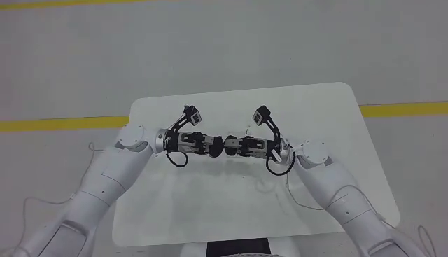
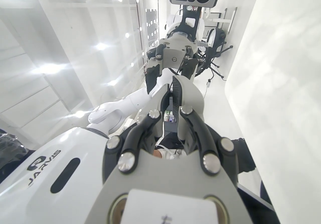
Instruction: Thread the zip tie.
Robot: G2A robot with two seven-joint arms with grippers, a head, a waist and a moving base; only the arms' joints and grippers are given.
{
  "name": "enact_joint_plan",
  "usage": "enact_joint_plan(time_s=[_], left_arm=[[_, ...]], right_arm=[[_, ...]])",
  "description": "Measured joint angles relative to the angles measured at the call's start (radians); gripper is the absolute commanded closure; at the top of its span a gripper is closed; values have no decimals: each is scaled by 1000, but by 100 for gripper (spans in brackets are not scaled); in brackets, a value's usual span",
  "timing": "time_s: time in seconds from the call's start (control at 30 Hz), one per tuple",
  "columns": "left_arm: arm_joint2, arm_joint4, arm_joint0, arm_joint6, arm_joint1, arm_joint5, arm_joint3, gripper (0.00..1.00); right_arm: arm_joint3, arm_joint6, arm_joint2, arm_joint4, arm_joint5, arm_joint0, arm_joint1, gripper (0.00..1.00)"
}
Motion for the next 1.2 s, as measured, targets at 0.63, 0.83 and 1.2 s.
enact_joint_plan(time_s=[0.63, 0.83, 1.2], left_arm=[[-5, 12, 0, -2, -1, 9, -5, 87], [-3, 15, -3, -3, -2, 13, -2, 89], [6, 13, -9, -5, -8, 16, 11, 95]], right_arm=[[-14, 4, -5, -22, 16, 0, 10, 100], [-8, 0, -10, -11, 14, 5, 10, 100], [-2, 1, -11, 2, 17, 7, 13, 100]])
